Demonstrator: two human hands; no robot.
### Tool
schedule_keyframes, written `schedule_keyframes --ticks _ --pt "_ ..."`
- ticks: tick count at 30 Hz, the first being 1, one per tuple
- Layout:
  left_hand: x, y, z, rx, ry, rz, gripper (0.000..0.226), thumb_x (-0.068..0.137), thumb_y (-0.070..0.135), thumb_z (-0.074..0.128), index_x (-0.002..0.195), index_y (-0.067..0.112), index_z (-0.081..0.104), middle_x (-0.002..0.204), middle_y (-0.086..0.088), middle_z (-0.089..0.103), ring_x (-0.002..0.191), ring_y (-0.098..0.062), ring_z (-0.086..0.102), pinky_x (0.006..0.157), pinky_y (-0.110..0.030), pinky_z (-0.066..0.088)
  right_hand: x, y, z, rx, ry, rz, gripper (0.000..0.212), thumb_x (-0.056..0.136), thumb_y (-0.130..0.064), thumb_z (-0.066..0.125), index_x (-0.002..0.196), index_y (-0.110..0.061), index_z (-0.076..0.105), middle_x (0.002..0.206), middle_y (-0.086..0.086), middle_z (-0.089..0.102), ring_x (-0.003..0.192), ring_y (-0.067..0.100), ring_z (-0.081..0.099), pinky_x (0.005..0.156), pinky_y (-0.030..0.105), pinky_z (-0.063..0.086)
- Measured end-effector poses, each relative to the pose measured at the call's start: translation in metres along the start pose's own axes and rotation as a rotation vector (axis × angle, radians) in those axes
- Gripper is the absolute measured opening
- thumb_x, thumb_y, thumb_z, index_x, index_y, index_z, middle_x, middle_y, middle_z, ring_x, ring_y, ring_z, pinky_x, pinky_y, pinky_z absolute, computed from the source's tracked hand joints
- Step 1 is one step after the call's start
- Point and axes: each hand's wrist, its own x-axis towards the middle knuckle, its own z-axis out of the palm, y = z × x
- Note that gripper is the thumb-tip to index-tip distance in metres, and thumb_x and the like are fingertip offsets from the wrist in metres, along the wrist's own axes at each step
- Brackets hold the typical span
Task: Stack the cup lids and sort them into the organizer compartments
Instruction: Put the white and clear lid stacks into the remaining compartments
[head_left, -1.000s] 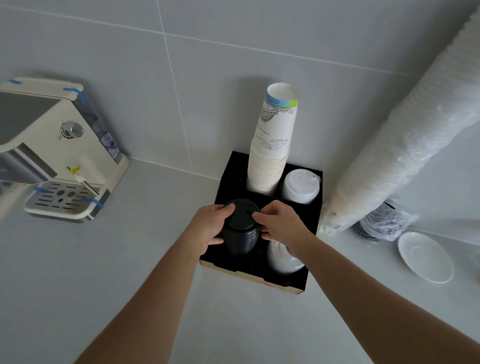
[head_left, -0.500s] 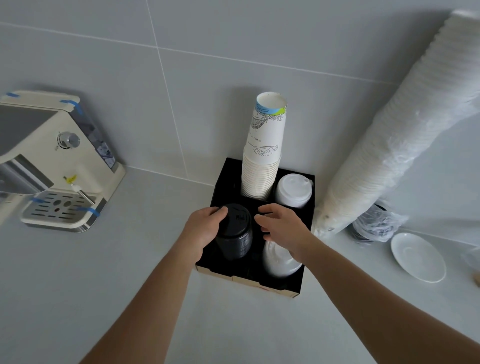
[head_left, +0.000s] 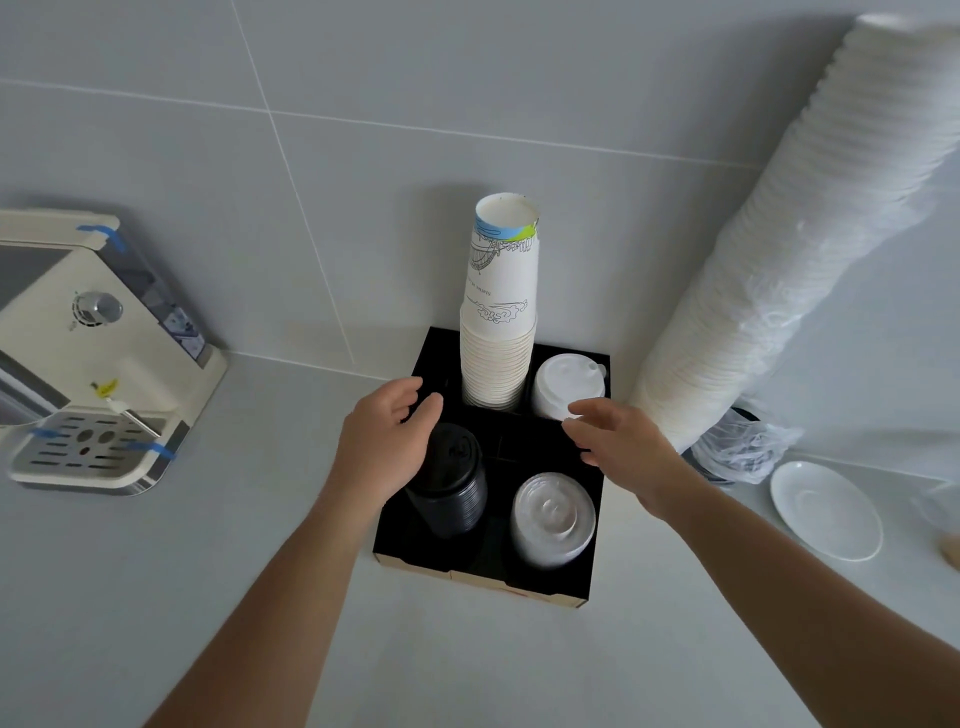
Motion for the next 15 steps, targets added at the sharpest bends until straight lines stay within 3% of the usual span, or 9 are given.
schedule_keyframes --ticks 3,9,12,15 --pt "-0.004 0.024 0.017 0.08 0.015 0.192 0.04 0.088 0.031 0.062 0.125 0.018 0.064 0.12 0.005 0.068 0.106 -0.008 0.065 0.095 -0.024 0.046 0.007 -0.001 -0.014 -0.158 0.1 -0.051 0.04 0.089 -0.031 0.067 0.127 -0.019 0.066 0.118 -0.001 0.07 0.103 0.019 0.066 0.086 0.031 0.052" --pt "0.011 0.045 0.075 0.315 -0.286 0.283 0.03 0.087 0.026 0.056 0.1 0.002 0.067 0.1 -0.014 0.073 0.097 -0.03 0.067 0.088 -0.045 0.053 0.026 -0.004 -0.025 -0.577 0.13 -0.2 0.048 0.093 -0.03 0.063 0.138 -0.015 0.057 0.142 0.002 0.058 0.127 0.022 0.054 0.102 0.025 0.037" --pt "0.023 0.04 0.105 0.431 -0.36 0.28 0.022 0.09 0.022 0.052 0.091 0.001 0.061 0.101 -0.013 0.07 0.1 -0.03 0.063 0.08 -0.036 0.05 0.037 -0.004 -0.025 -0.672 0.119 -0.269 0.05 0.091 -0.025 0.065 0.138 -0.008 0.056 0.142 0.006 0.058 0.127 0.028 0.056 0.104 0.031 0.041" --pt "0.029 0.038 0.123 0.51 -0.331 0.319 0.017 0.092 0.015 0.049 0.095 0.001 0.059 0.104 -0.016 0.065 0.099 -0.033 0.059 0.071 -0.029 0.038 0.045 -0.003 -0.021 -0.725 0.095 -0.28 0.048 0.091 -0.026 0.065 0.133 -0.006 0.056 0.132 0.008 0.063 0.112 0.031 0.062 0.092 0.031 0.046"
